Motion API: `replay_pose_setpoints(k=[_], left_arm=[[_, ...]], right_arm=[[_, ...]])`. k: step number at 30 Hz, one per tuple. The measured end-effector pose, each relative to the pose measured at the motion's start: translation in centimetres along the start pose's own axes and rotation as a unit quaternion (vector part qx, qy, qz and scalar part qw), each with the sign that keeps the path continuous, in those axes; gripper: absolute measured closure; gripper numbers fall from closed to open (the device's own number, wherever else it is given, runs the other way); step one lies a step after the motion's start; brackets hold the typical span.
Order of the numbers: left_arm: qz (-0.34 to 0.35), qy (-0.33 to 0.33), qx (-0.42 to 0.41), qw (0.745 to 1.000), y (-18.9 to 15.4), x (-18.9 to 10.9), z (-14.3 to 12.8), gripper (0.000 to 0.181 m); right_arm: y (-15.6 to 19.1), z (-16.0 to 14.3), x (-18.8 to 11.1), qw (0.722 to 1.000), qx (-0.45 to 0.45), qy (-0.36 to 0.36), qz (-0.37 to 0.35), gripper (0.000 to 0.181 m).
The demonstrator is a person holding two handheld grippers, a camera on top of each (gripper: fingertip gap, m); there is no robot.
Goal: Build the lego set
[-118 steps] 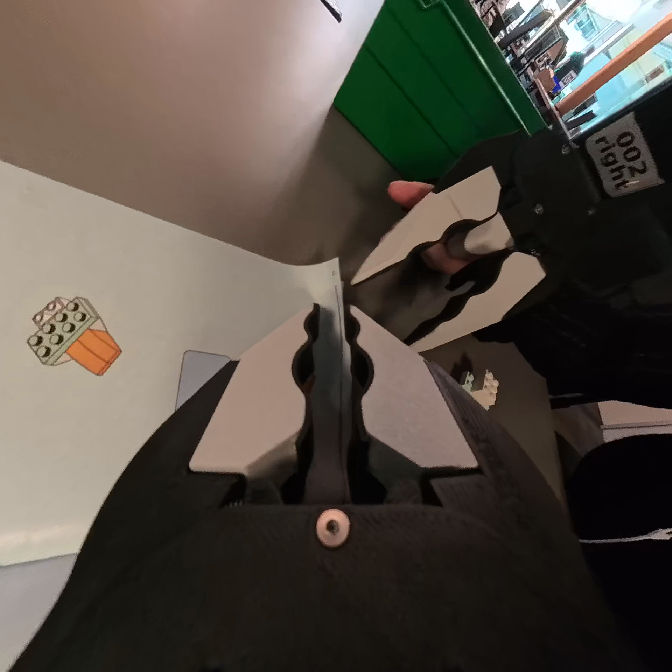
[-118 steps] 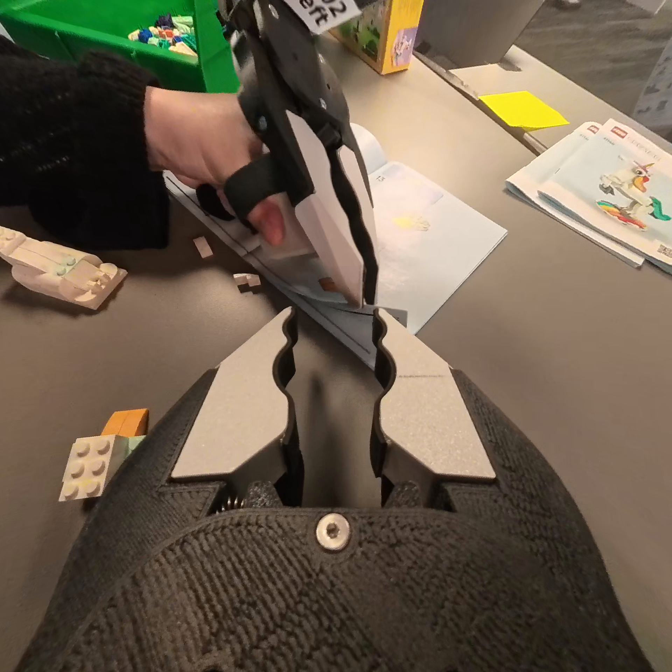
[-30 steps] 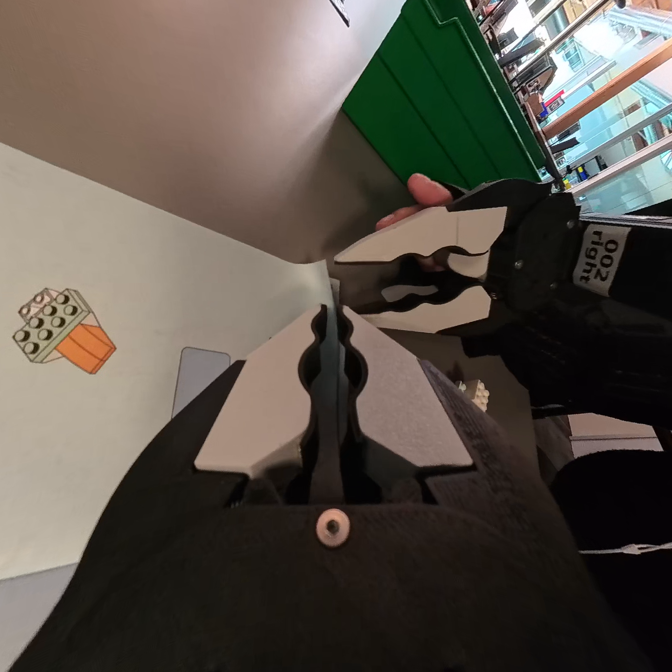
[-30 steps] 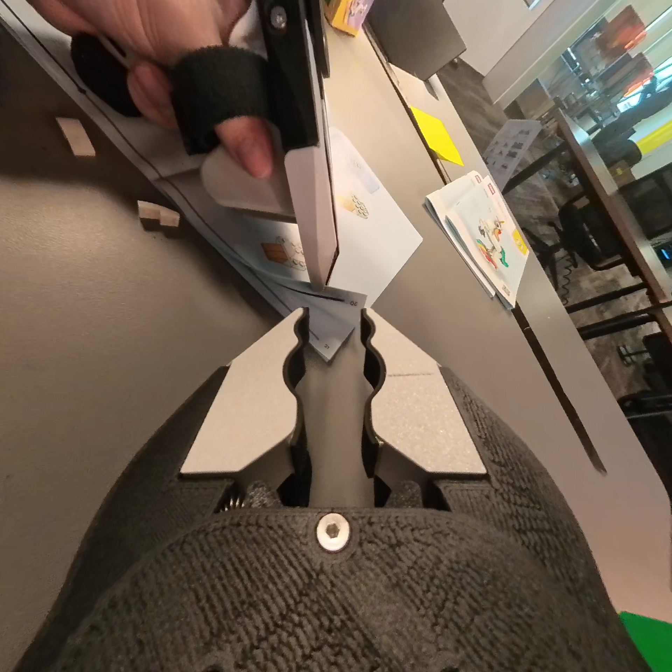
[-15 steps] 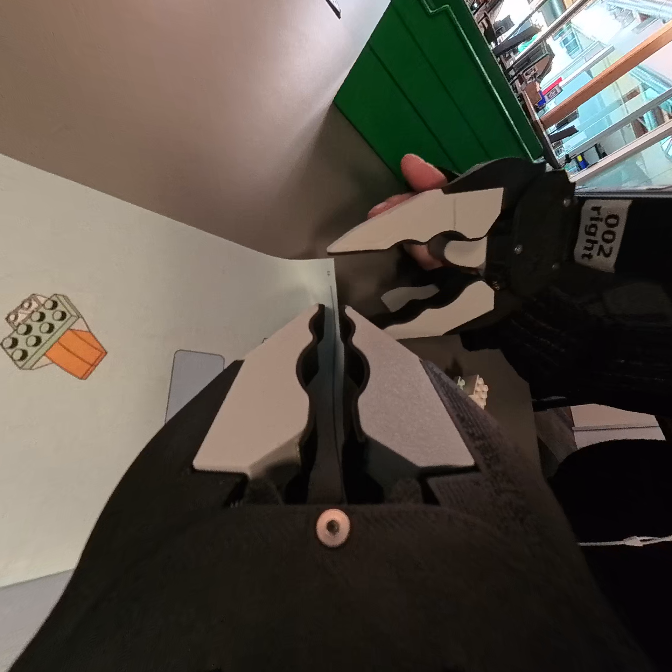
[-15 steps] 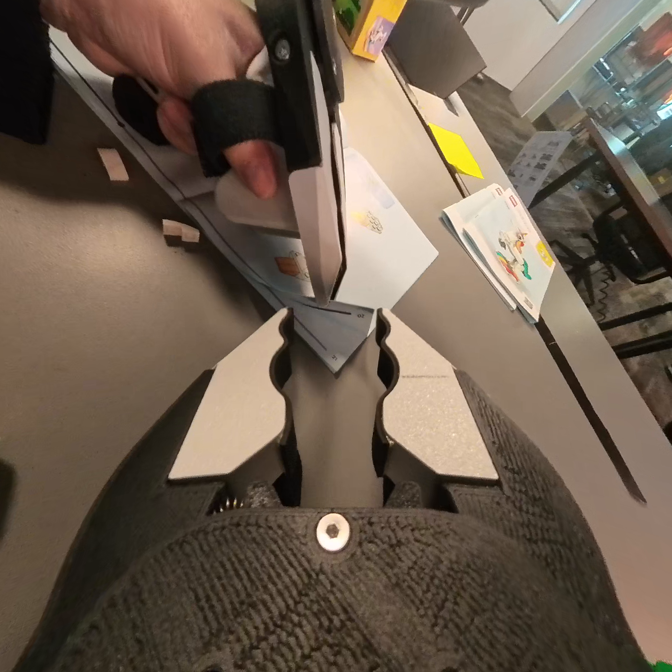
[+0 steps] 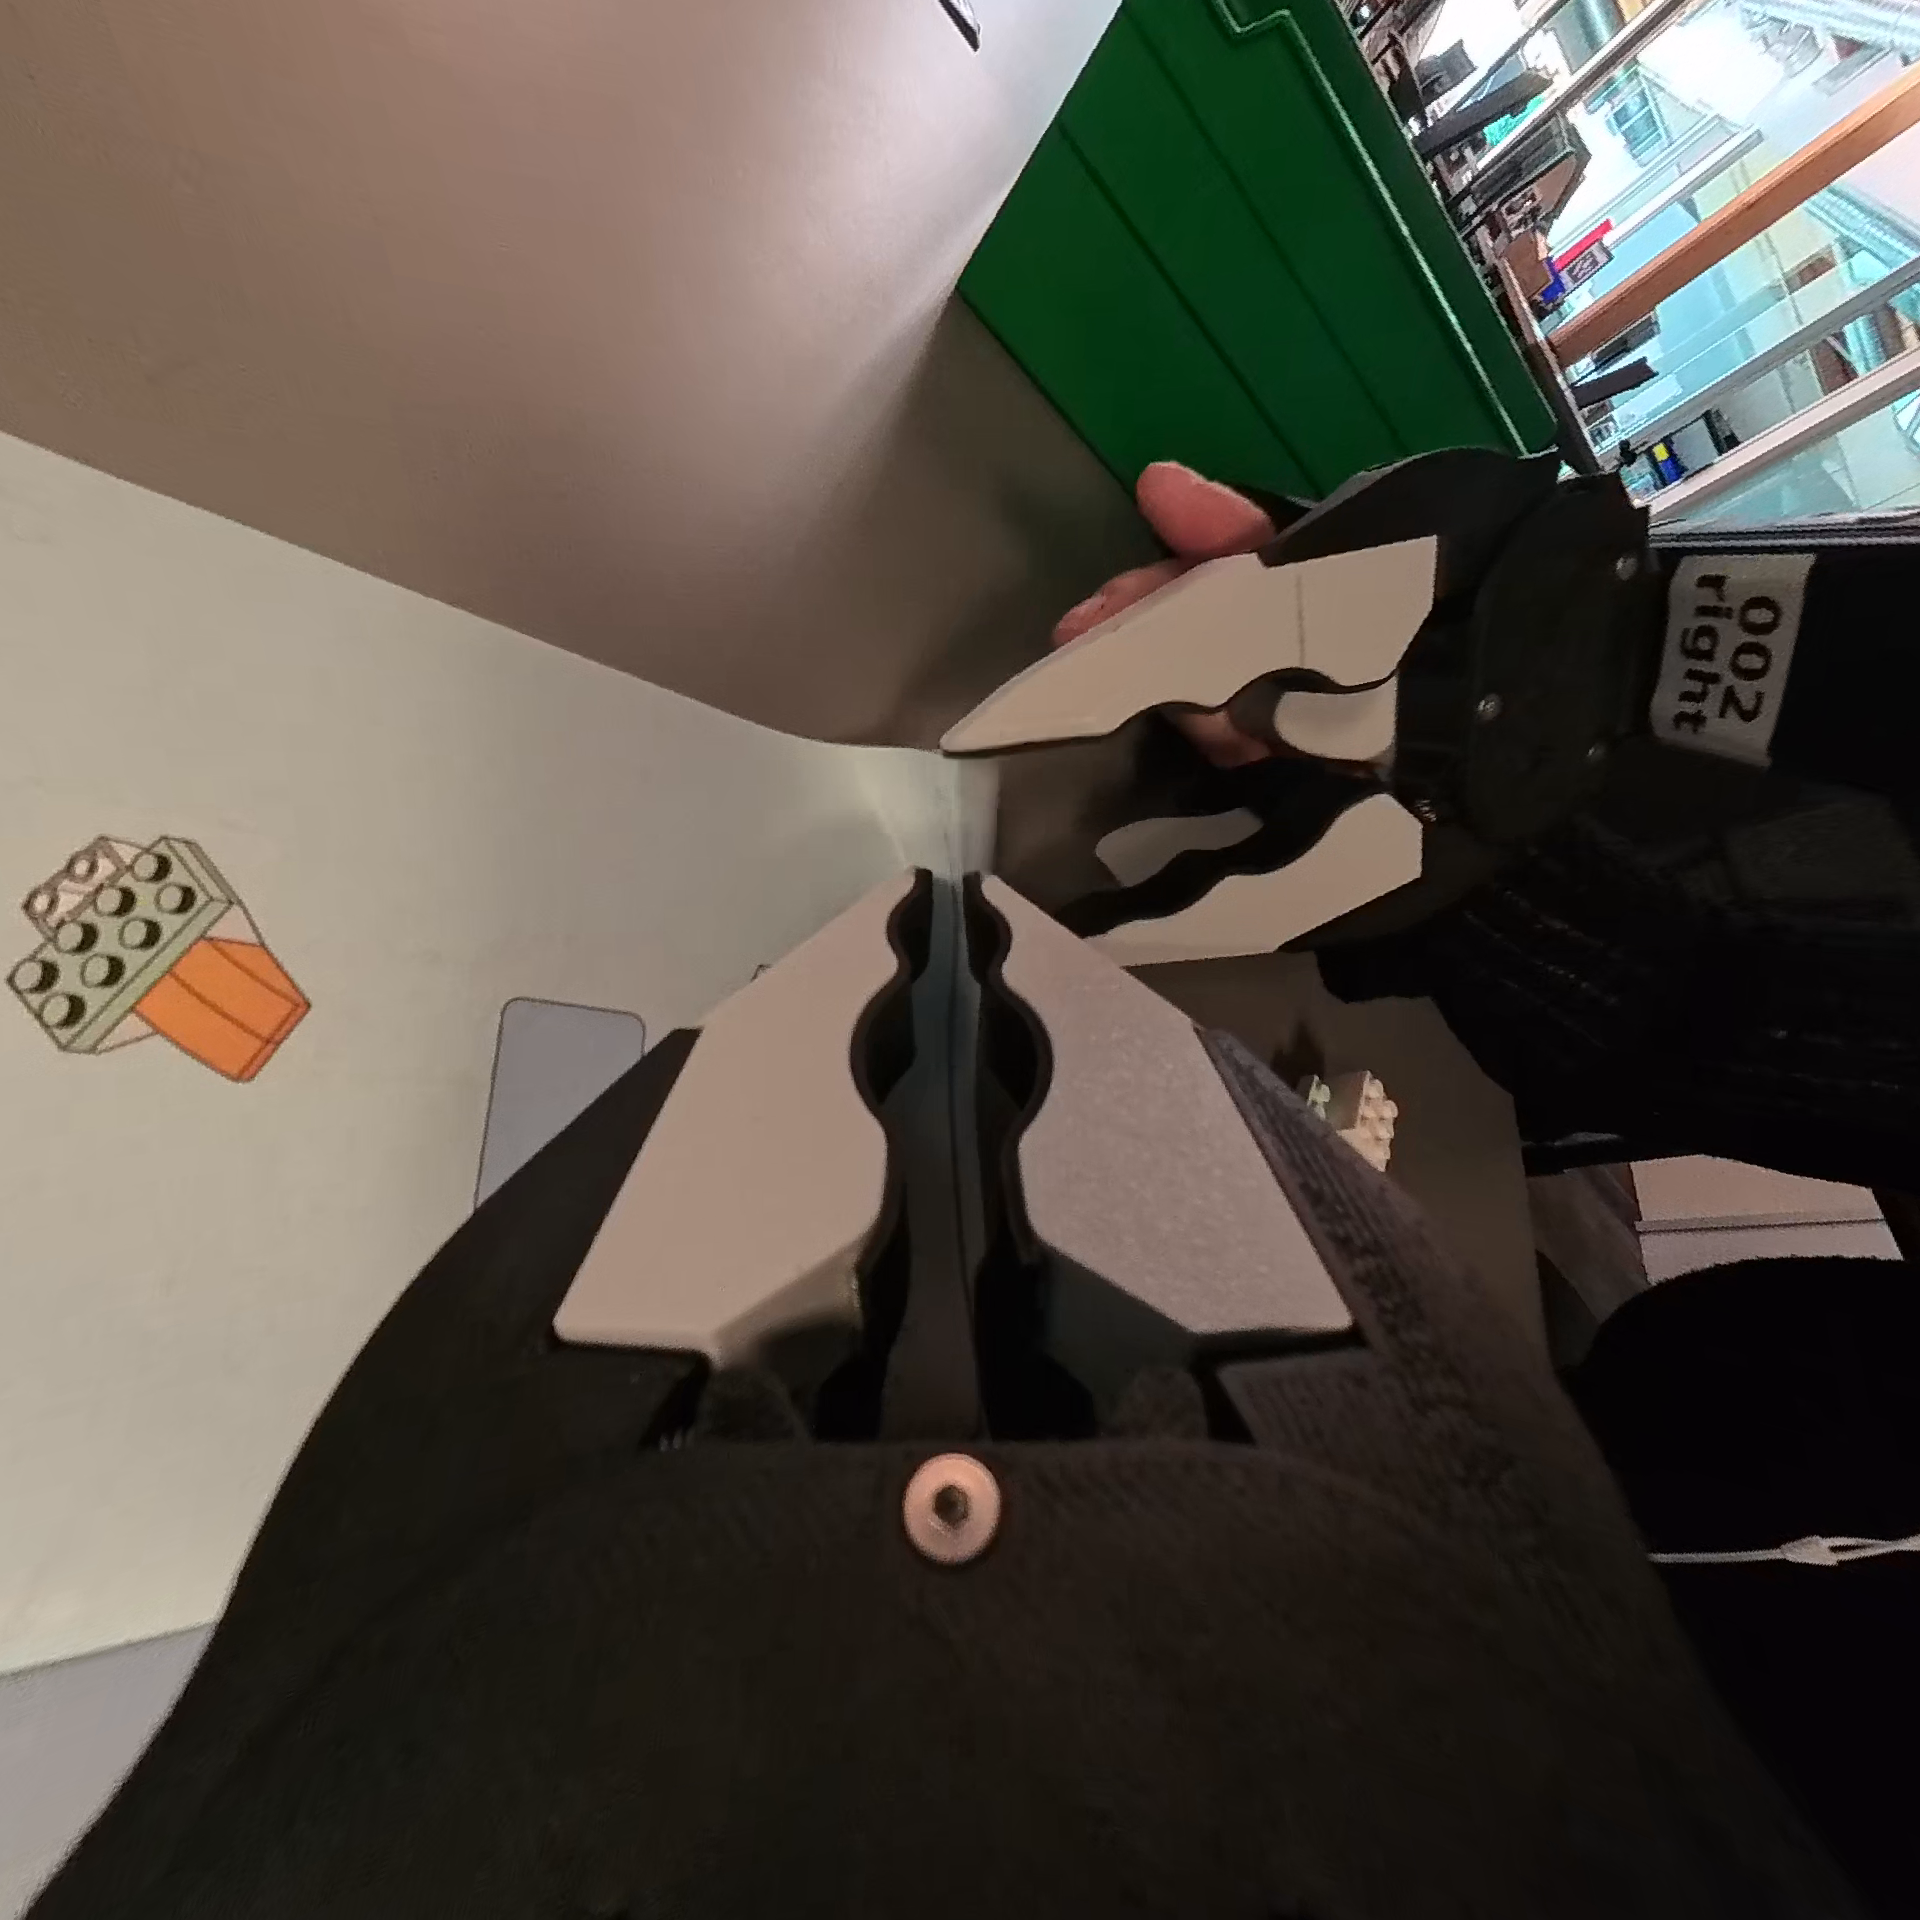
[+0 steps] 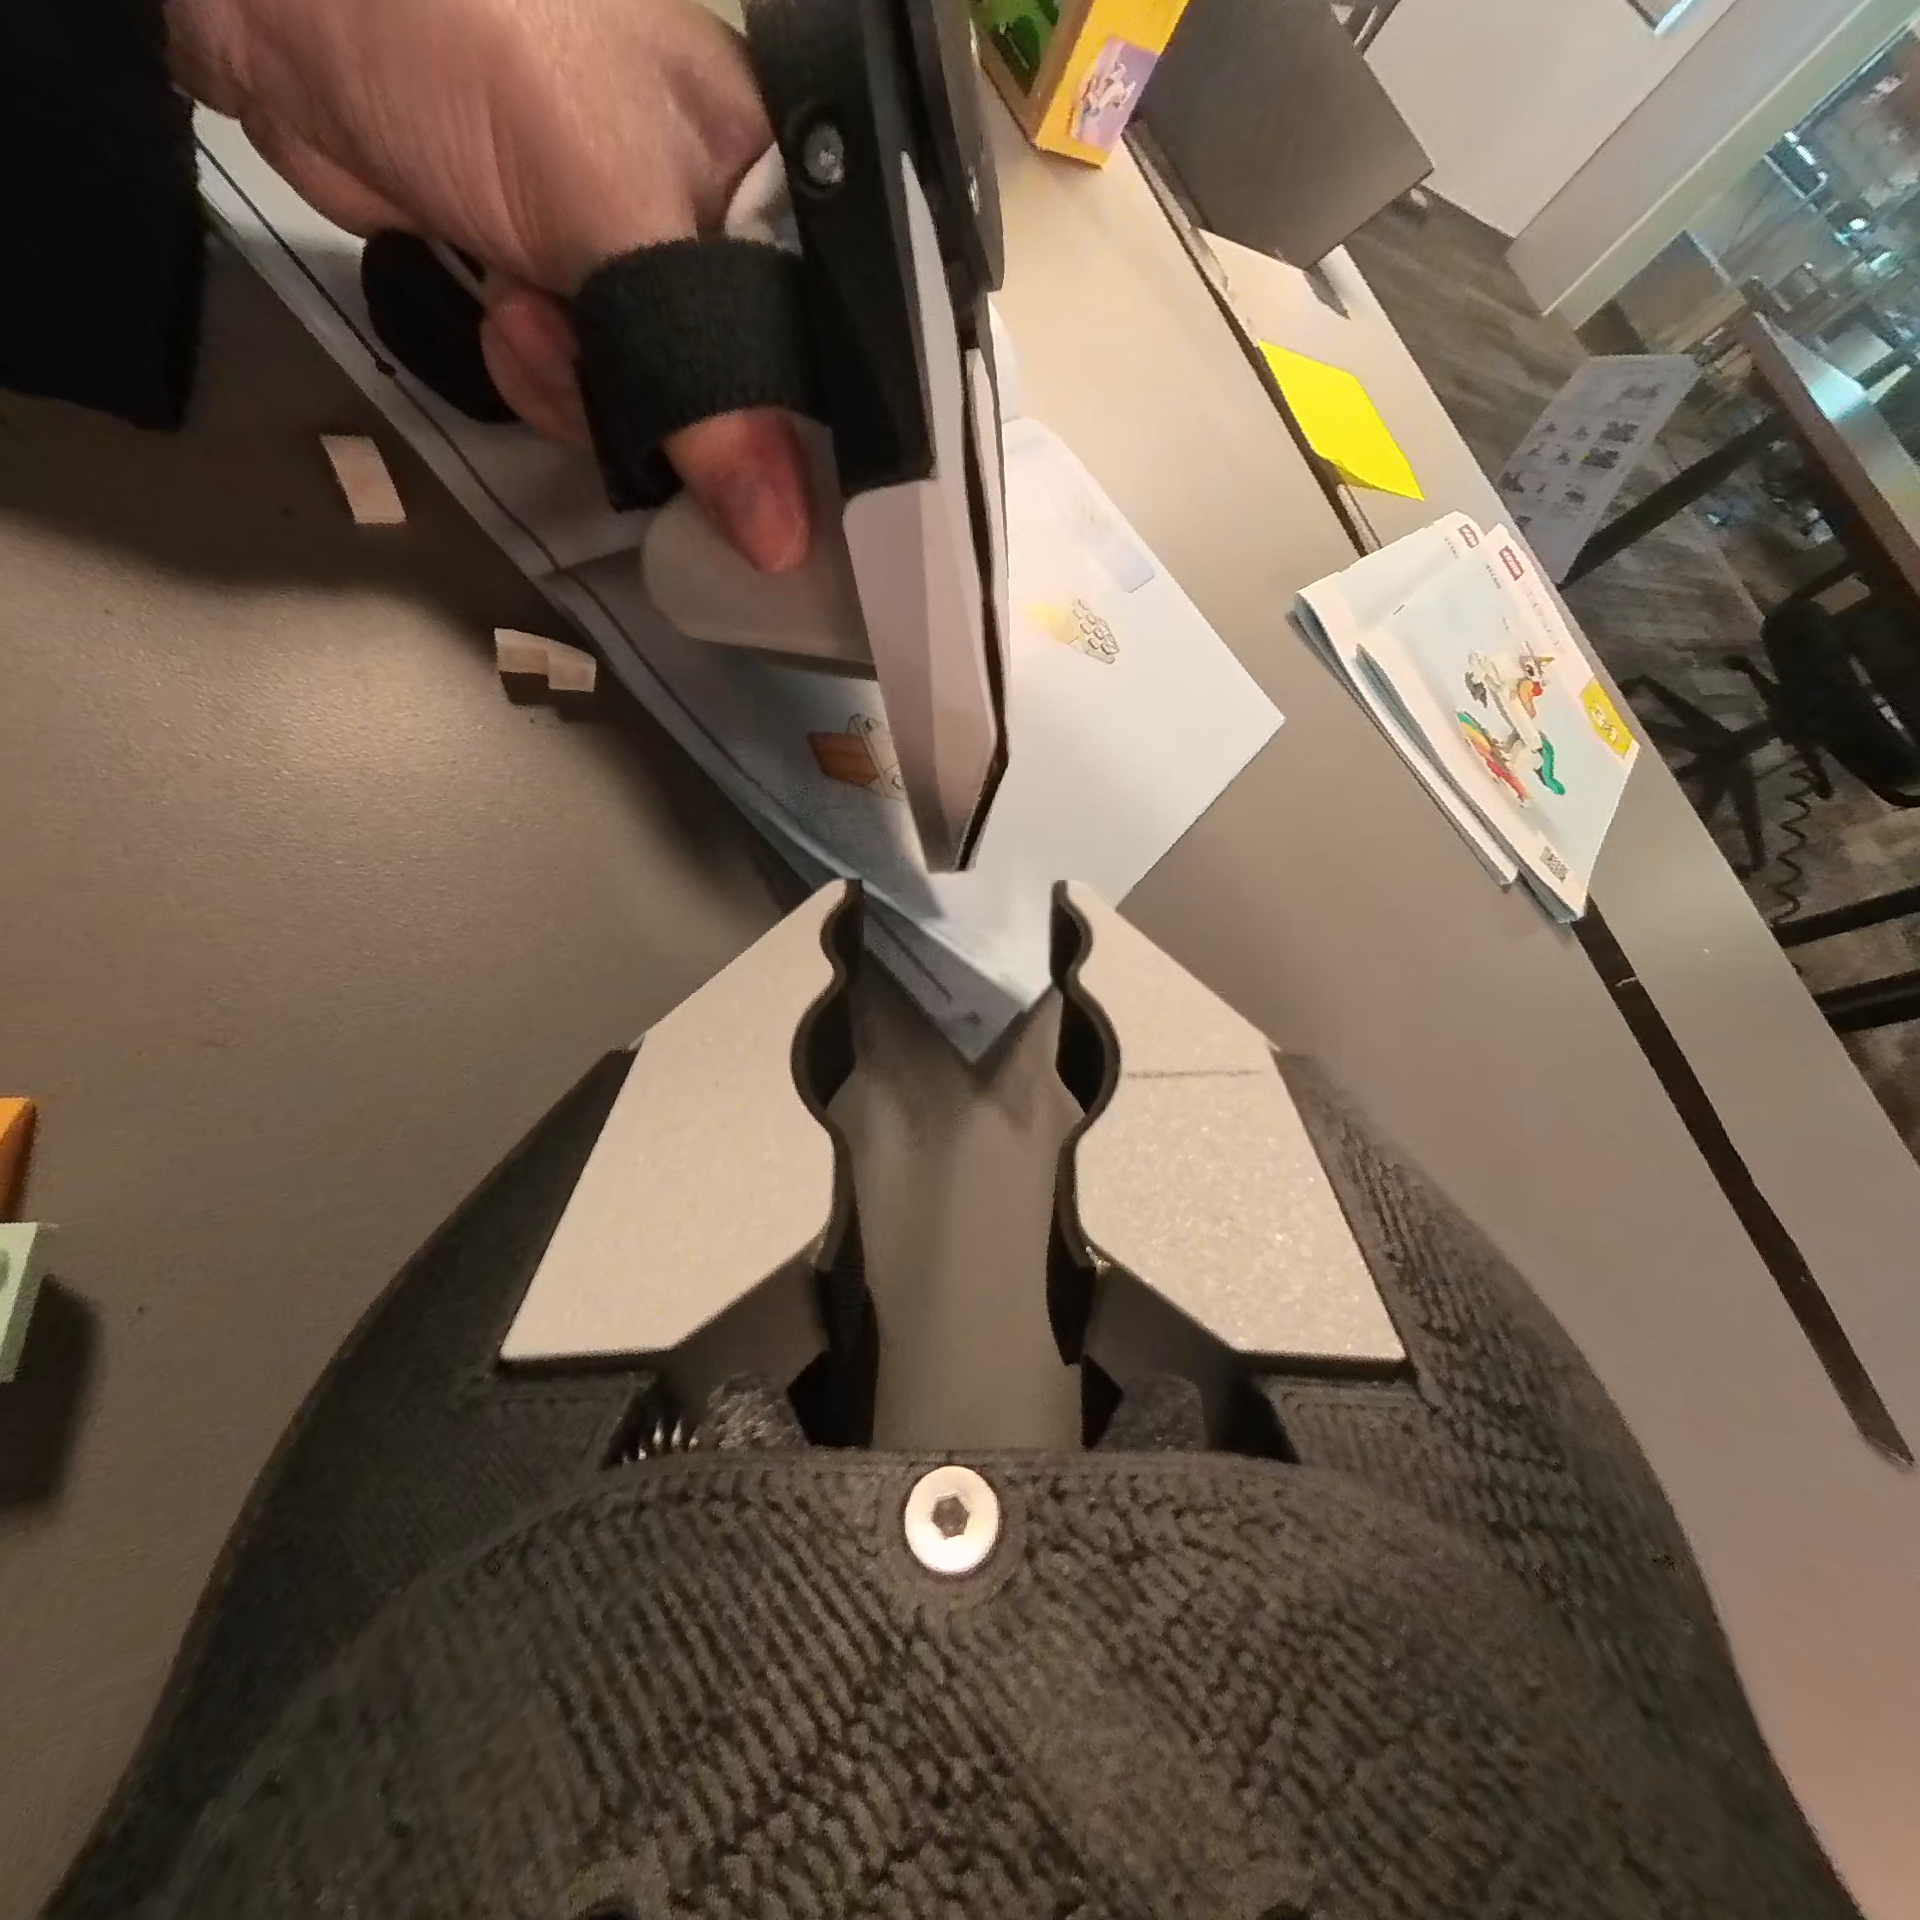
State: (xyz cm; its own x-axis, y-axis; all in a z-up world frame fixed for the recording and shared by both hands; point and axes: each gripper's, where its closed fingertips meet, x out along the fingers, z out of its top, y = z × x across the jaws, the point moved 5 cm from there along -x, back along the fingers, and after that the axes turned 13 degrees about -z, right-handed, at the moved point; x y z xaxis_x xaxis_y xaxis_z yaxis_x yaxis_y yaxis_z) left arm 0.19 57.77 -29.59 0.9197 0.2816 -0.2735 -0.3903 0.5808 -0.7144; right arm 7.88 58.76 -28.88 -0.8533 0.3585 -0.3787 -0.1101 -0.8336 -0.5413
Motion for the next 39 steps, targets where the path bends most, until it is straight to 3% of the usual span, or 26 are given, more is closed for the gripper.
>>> replay_pose_setpoints(k=[12, 27, 39], left_arm=[[-0.001, 0.003, 0.002, 1.000, 0.0, 0.0, -0.1, 0.177], [0.000, 0.017, 0.031, 0.999, -0.6, 0.3, -0.3, 0.169], [0.018, 0.022, 0.040, 0.999, -0.5, 0.4, -0.3, 0.172]], right_arm=[[-0.4, -0.9, -0.9, 0.999, 0.027, 0.016, 0.022, 0.153], [0.2, -2.0, -1.3, 0.972, 0.170, 0.102, 0.123, 0.135], [0.1, -1.1, -1.5, 0.975, 0.176, 0.065, 0.122, 0.137]])
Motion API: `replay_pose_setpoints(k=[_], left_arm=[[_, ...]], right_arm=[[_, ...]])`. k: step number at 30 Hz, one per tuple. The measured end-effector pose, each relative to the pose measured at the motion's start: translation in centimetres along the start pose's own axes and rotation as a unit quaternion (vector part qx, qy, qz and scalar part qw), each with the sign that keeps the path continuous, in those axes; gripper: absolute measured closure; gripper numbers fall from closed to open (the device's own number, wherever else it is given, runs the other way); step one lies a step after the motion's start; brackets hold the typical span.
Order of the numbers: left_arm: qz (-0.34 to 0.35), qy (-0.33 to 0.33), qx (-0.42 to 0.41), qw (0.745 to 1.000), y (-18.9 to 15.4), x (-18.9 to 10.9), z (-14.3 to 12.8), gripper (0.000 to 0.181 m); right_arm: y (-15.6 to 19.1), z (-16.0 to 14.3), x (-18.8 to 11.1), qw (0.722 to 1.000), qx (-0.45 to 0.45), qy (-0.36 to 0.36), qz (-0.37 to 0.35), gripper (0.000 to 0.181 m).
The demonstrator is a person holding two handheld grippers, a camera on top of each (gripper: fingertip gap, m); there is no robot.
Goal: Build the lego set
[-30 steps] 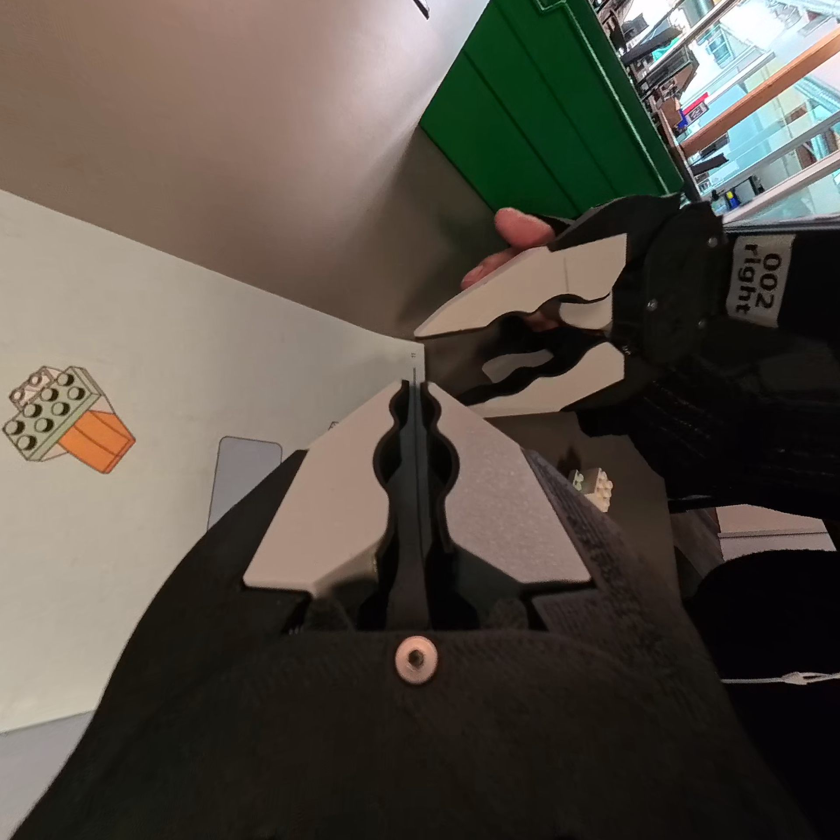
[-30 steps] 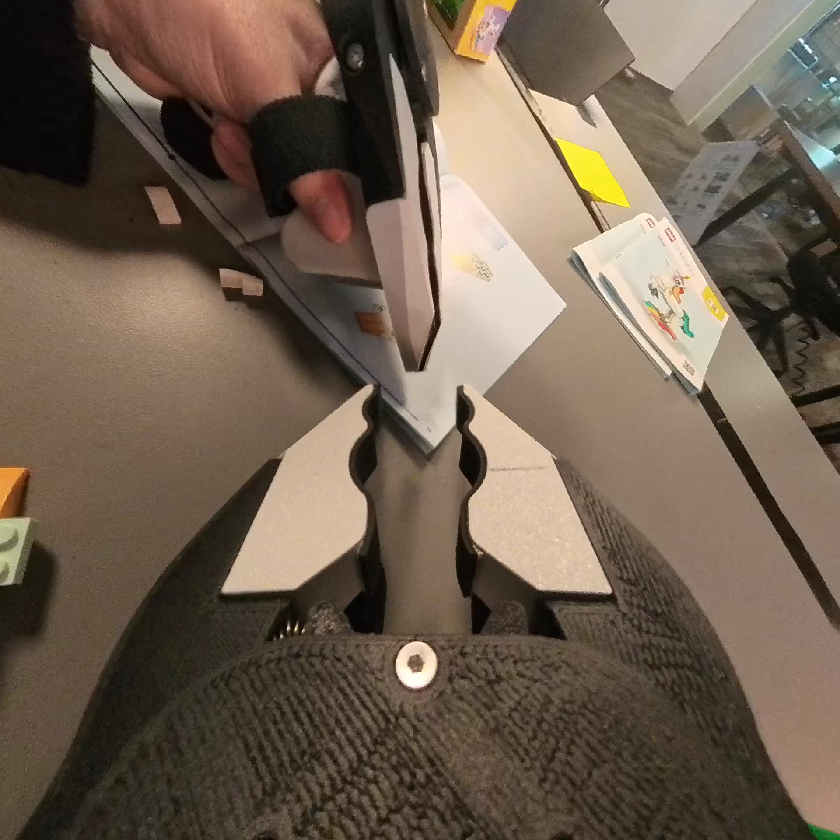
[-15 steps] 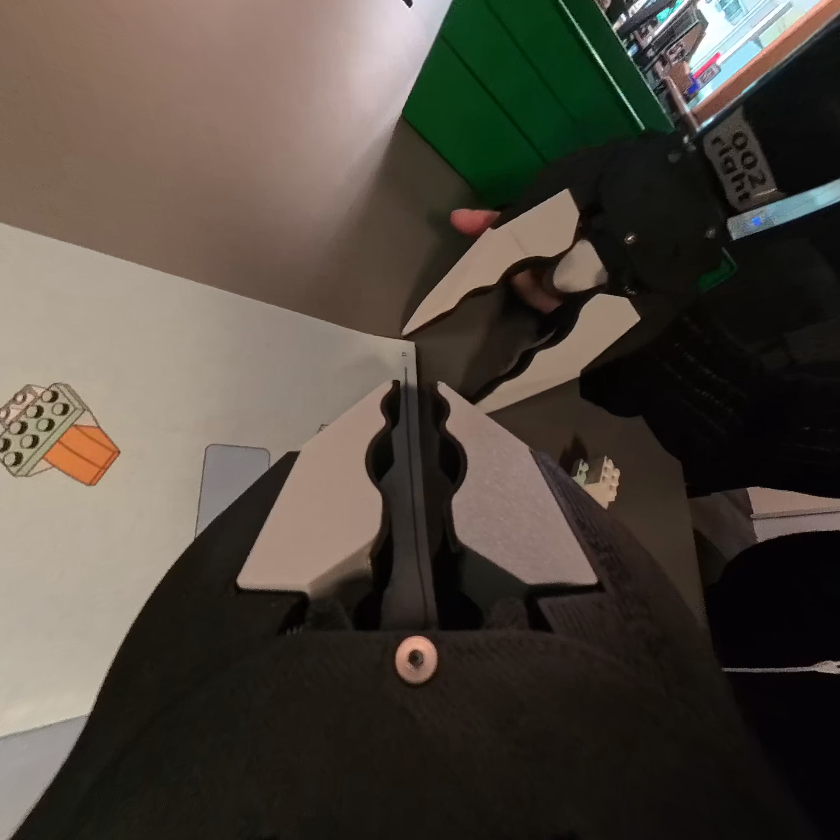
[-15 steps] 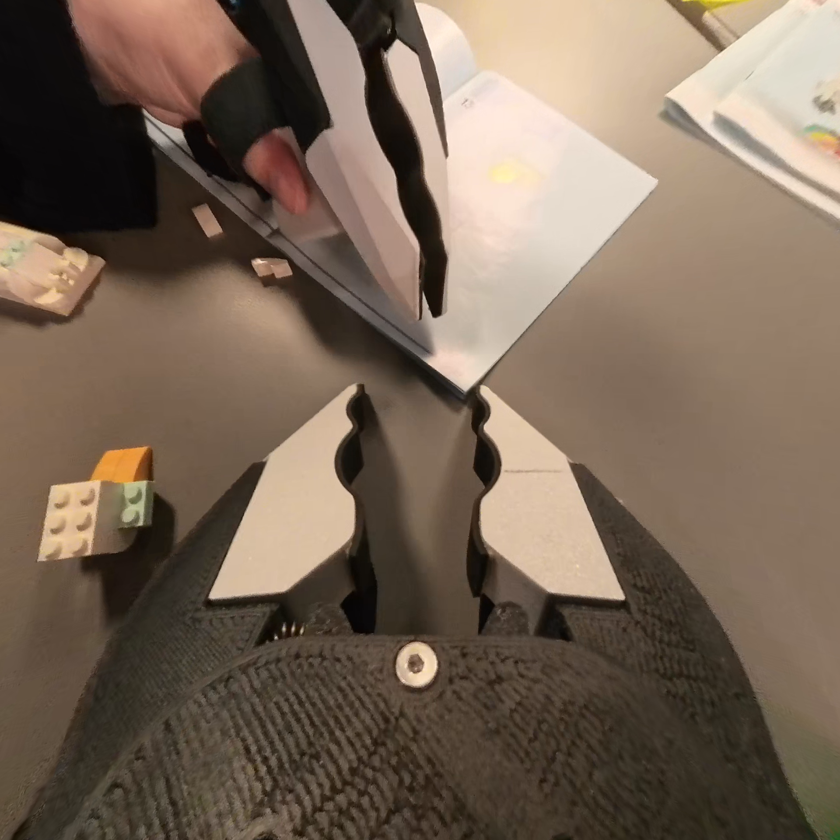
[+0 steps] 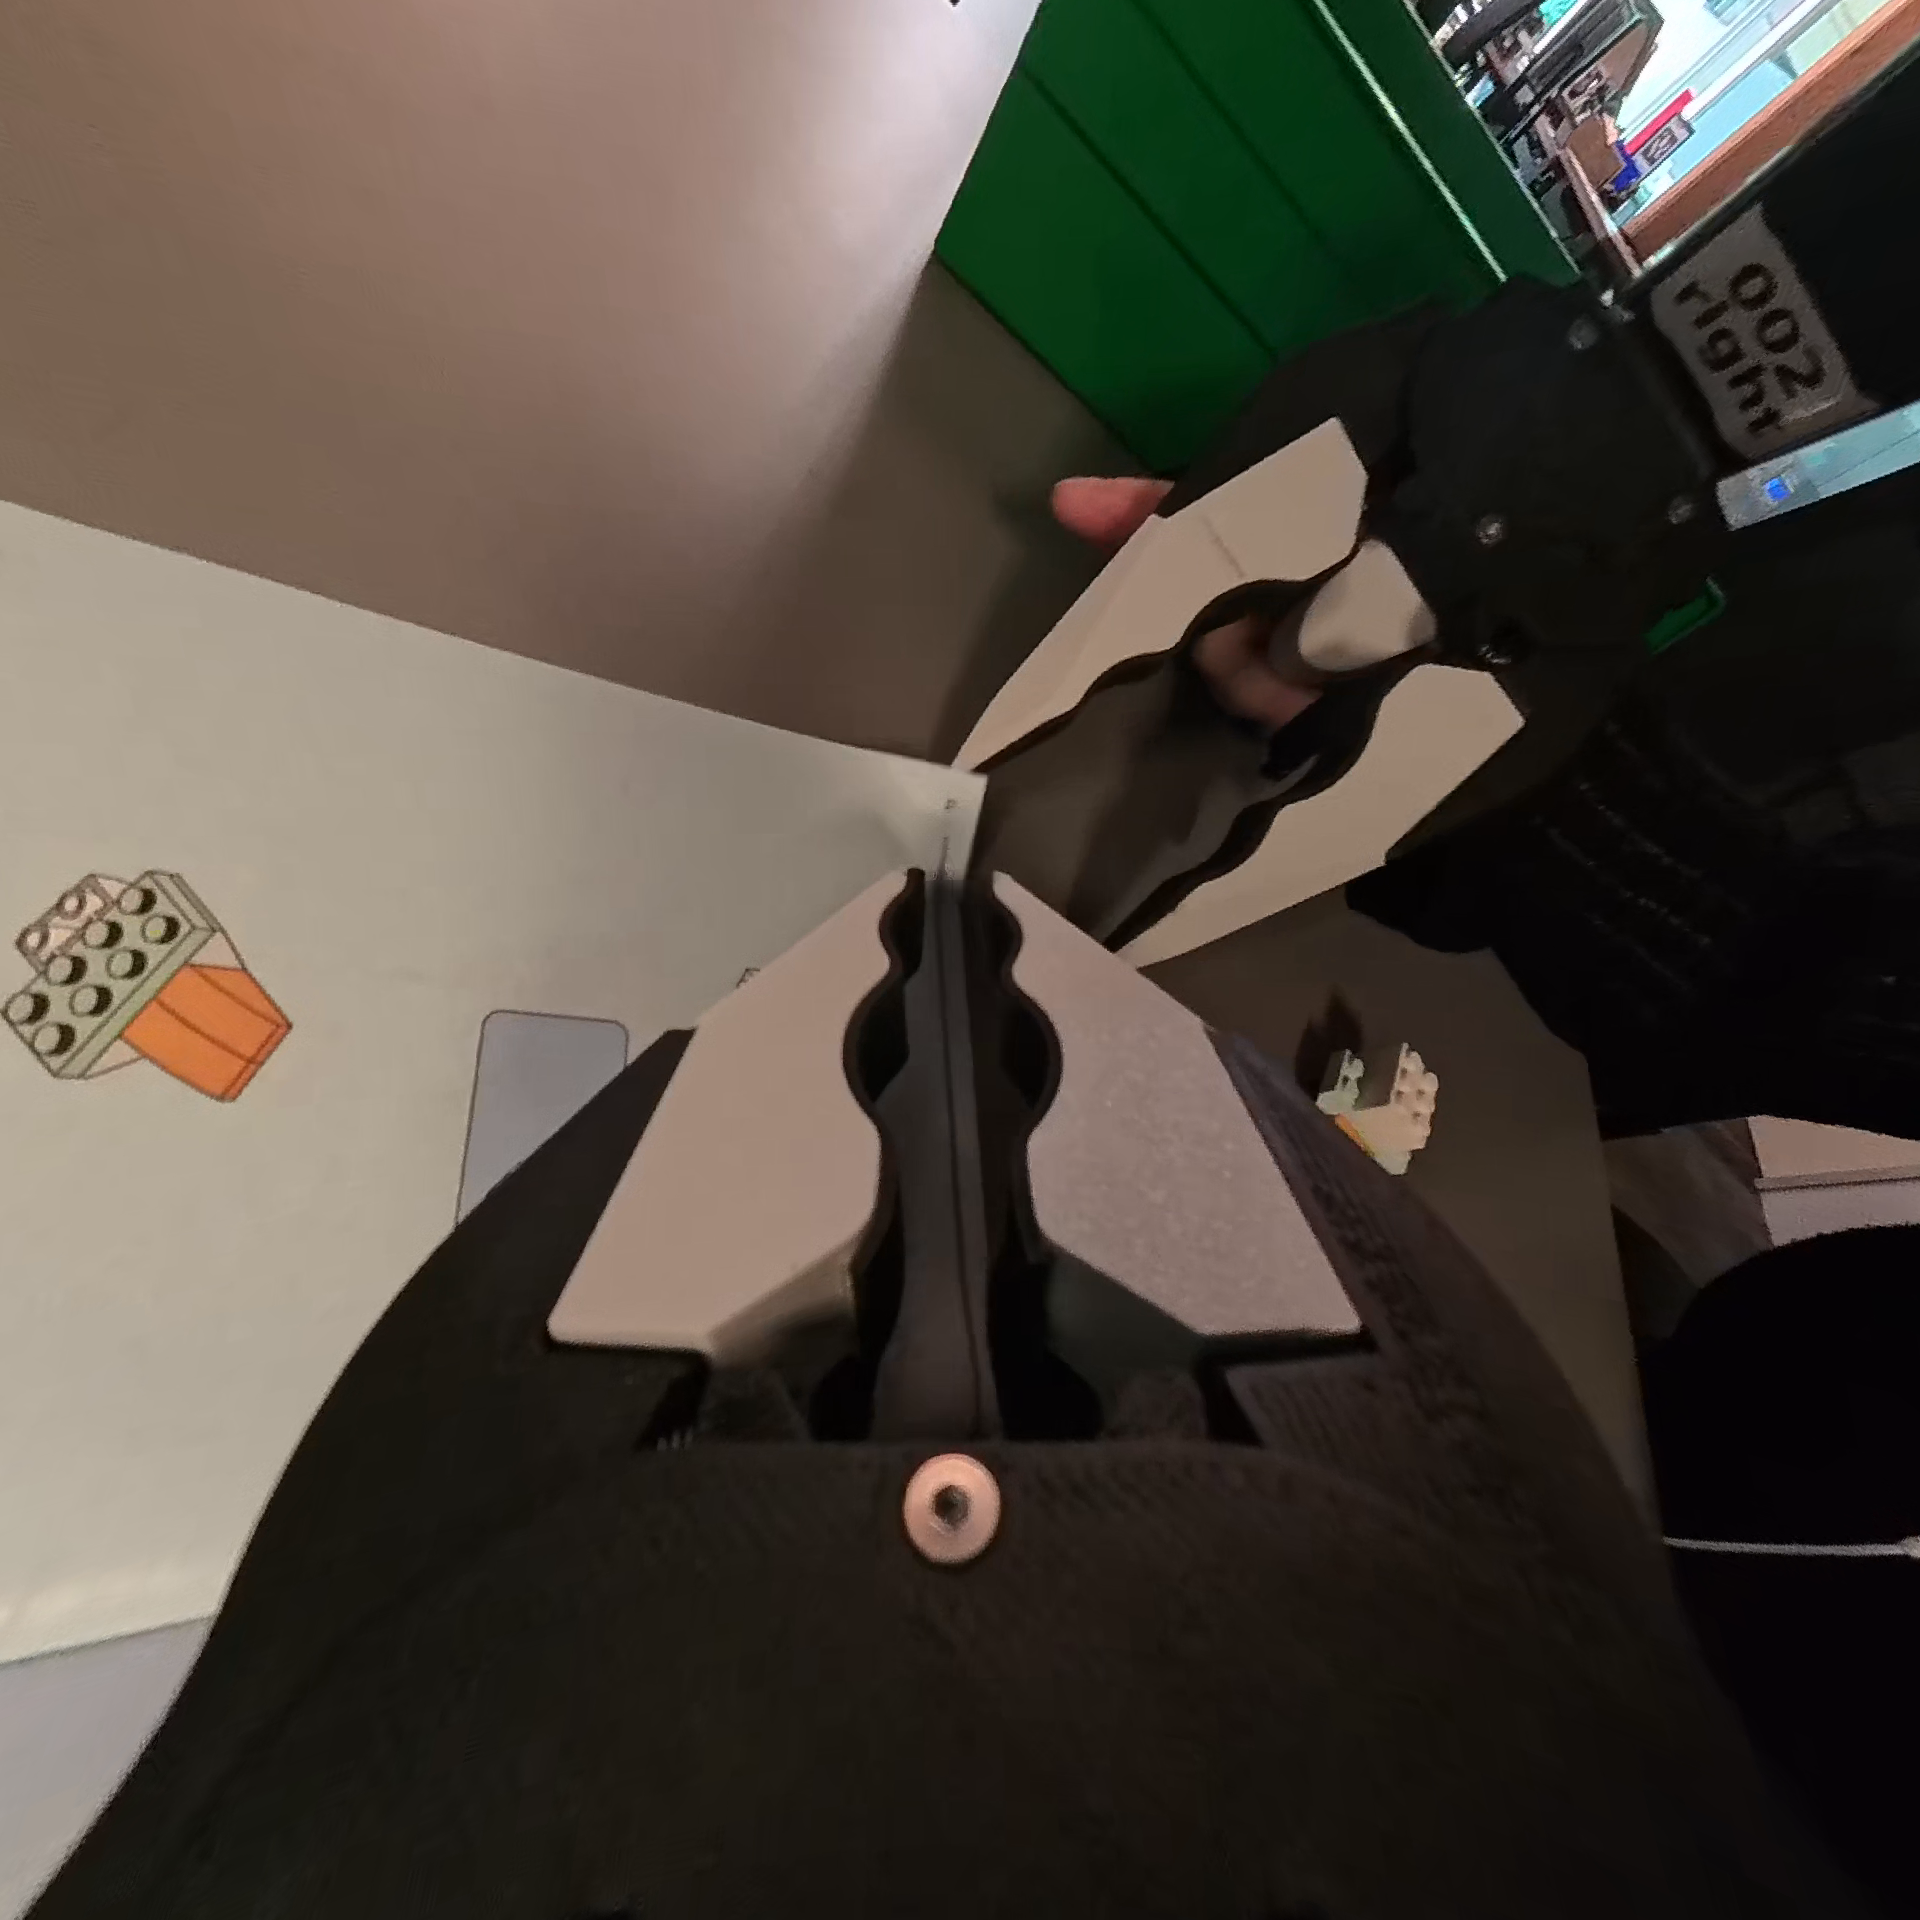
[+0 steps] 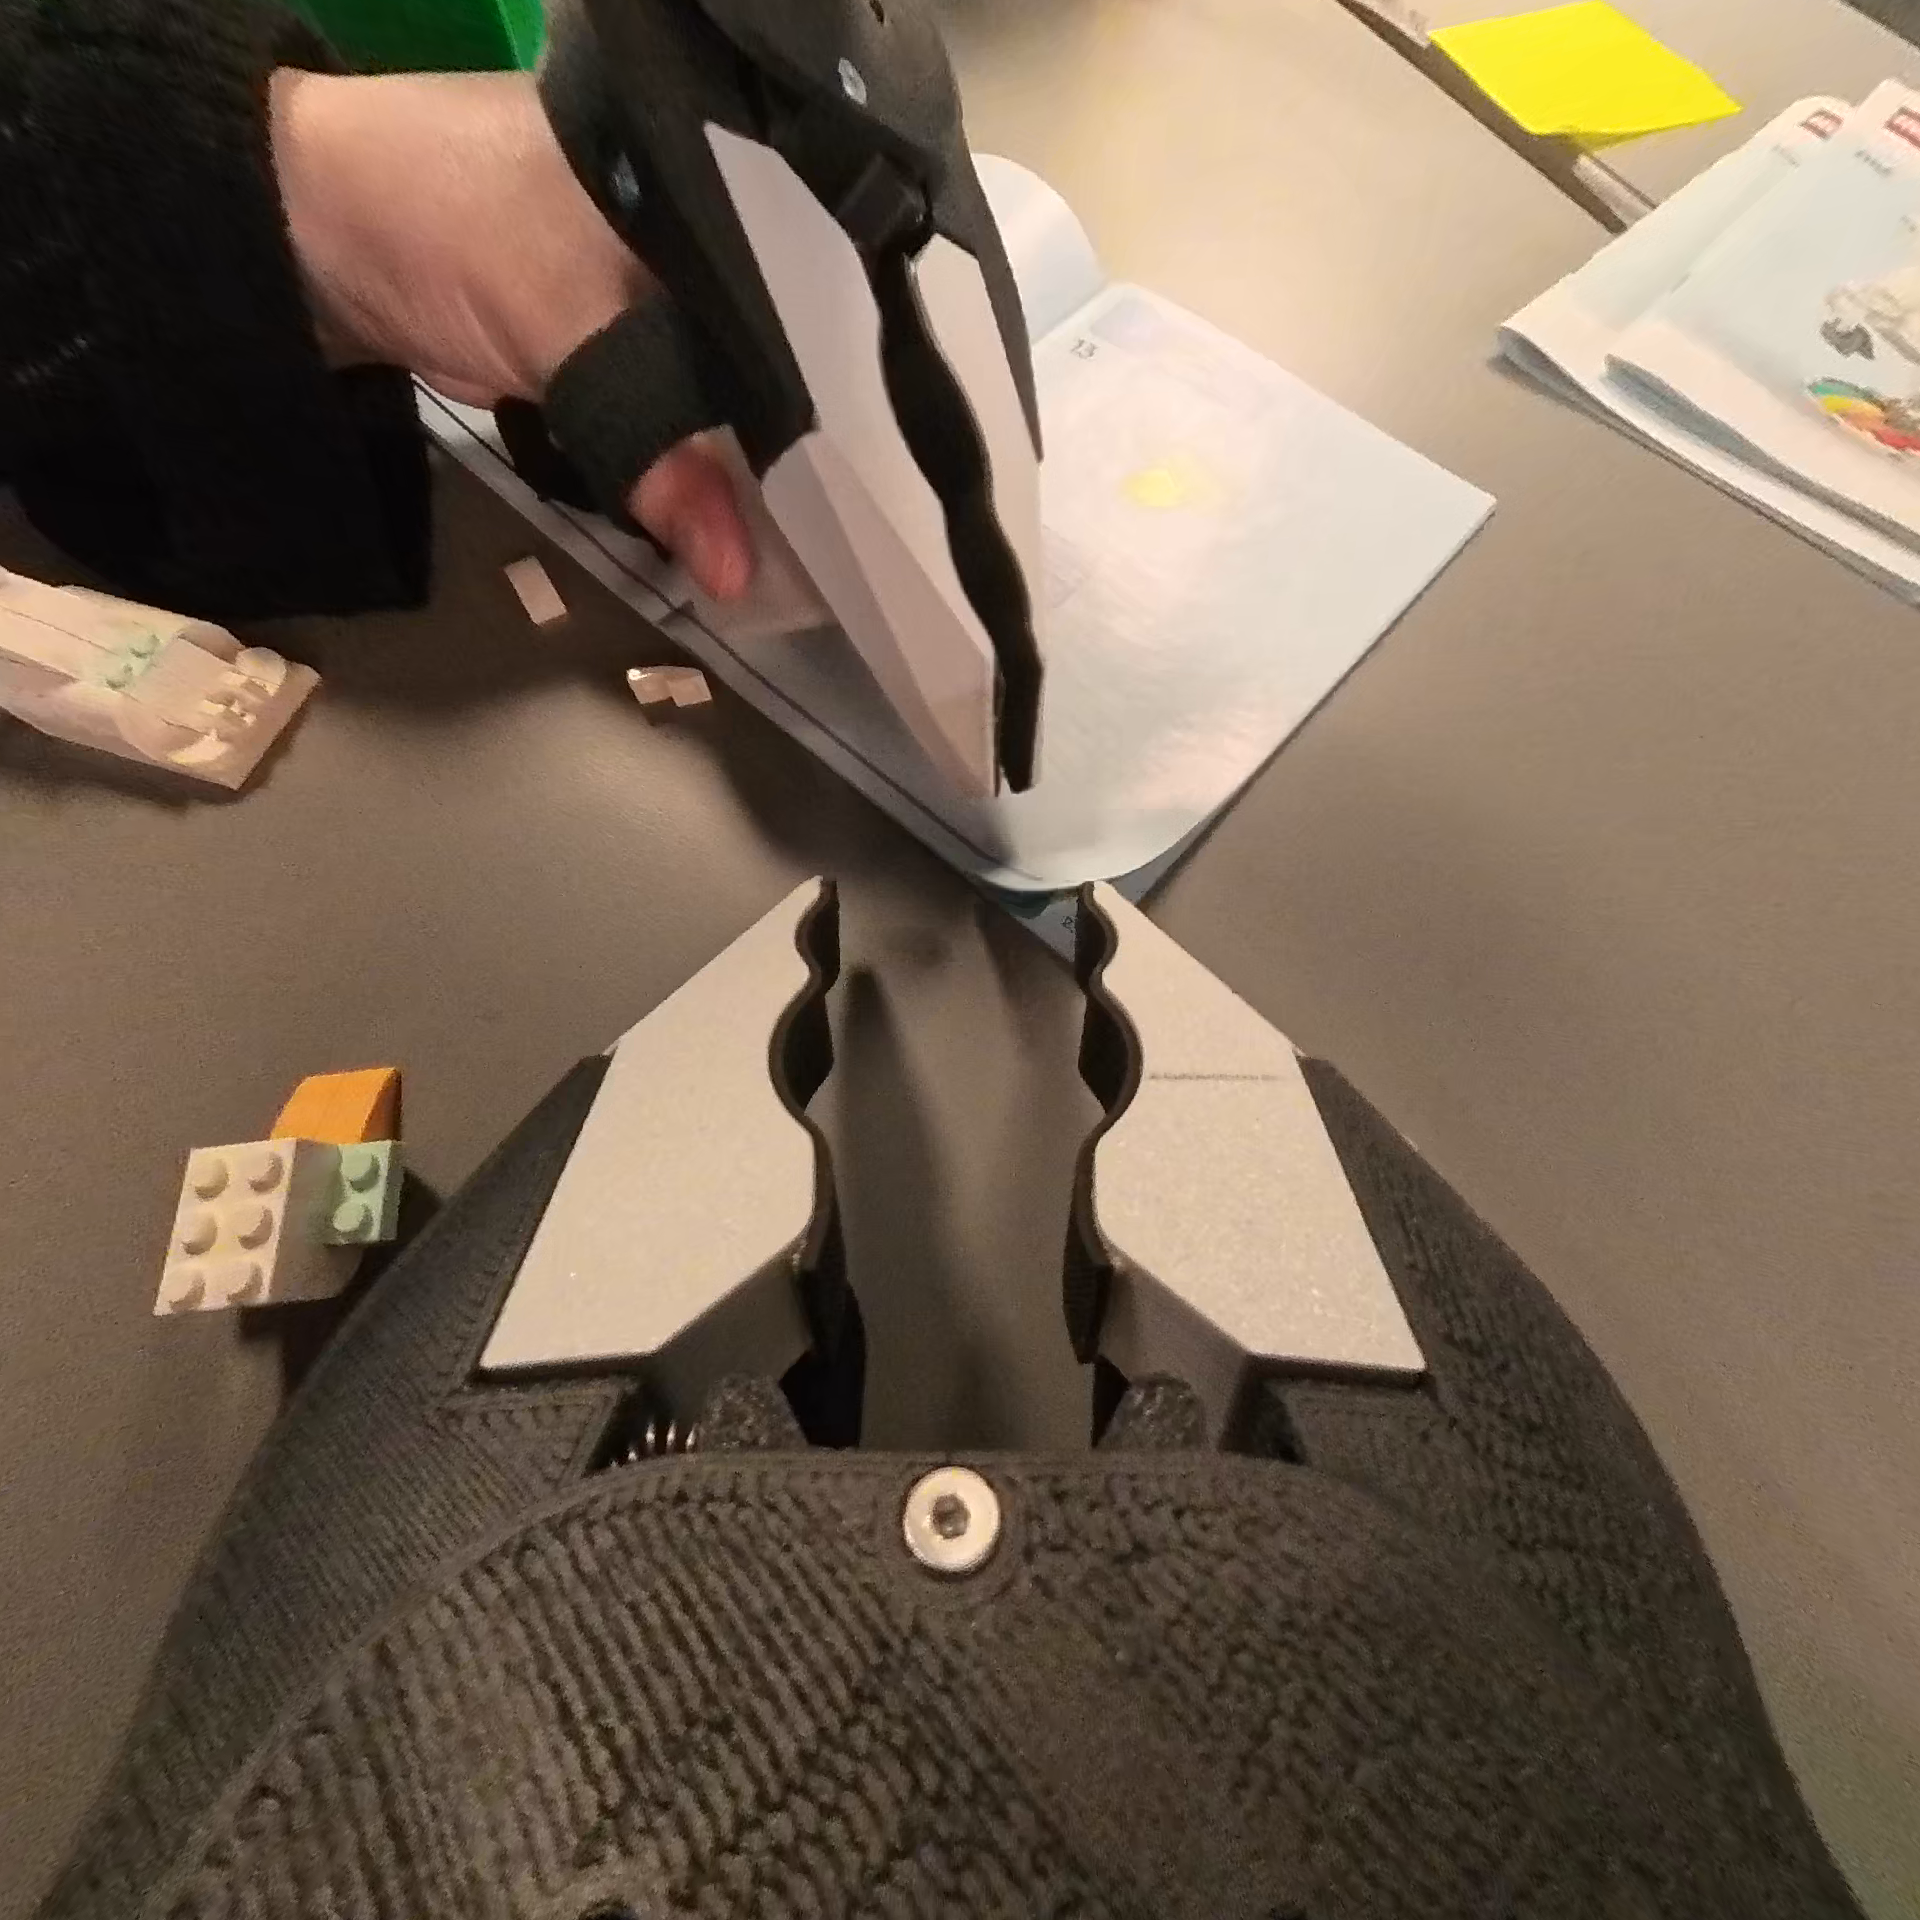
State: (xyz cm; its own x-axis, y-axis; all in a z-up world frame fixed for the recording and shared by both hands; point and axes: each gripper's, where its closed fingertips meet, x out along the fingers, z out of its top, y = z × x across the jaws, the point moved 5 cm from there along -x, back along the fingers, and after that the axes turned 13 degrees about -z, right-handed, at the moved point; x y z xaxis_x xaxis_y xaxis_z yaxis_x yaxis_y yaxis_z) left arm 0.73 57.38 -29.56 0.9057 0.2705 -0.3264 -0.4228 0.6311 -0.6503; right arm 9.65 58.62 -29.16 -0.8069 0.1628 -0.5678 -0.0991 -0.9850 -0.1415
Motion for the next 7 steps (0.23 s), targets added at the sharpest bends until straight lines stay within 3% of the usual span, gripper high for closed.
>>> replay_pose_setpoints(k=[7], left_arm=[[0.003, -0.002, -0.004, 1.000, 0.12, -0.01, 0.02, 0.175]], right_arm=[[0.63, 0.24, 0.42, 0.999, -0.037, -0.002, -0.010, 0.137]])
